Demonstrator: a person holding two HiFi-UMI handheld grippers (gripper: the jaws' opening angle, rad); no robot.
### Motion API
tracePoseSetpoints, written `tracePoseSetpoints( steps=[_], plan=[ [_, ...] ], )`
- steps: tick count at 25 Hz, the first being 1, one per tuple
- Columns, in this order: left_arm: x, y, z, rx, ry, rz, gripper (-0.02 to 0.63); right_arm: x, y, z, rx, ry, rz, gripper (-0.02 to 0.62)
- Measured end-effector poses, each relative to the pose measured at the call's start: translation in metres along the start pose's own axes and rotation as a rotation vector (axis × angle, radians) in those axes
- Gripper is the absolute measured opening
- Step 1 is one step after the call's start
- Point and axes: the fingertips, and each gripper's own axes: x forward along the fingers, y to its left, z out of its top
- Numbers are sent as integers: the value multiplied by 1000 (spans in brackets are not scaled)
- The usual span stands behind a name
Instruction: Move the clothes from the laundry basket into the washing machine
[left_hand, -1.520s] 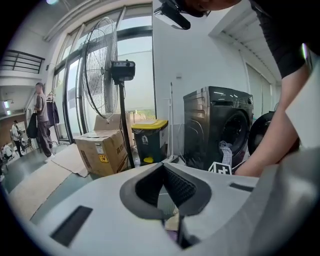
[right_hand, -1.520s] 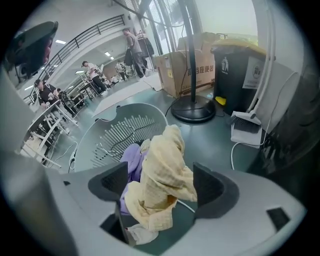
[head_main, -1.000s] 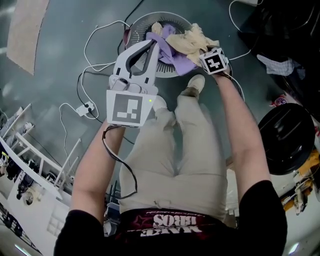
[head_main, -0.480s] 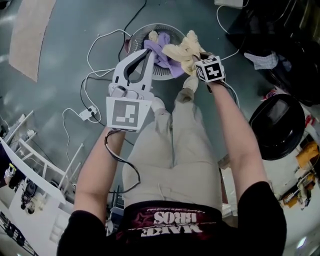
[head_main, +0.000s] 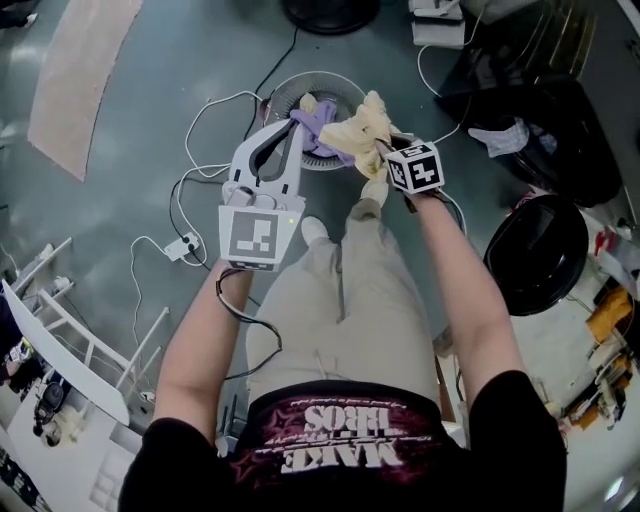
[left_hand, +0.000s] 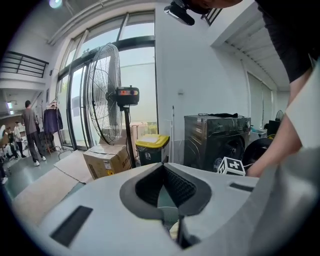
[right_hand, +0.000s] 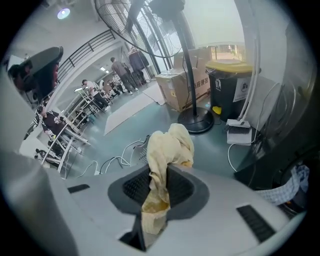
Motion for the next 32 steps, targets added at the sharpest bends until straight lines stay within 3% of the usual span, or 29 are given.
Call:
tracePoseSetpoints(
  steps=[10,16,32],
  plan=[
    [-41,1,48,18,-20,-18,5,-70,52,44,71,-92,20,75],
    [-72,-3,79,54,-35,-48,5,-106,81,73,56,-135,30,75],
    [-156,20,86,33,-33,-18,5,-213,128,160,102,-317,32,75]
  ],
)
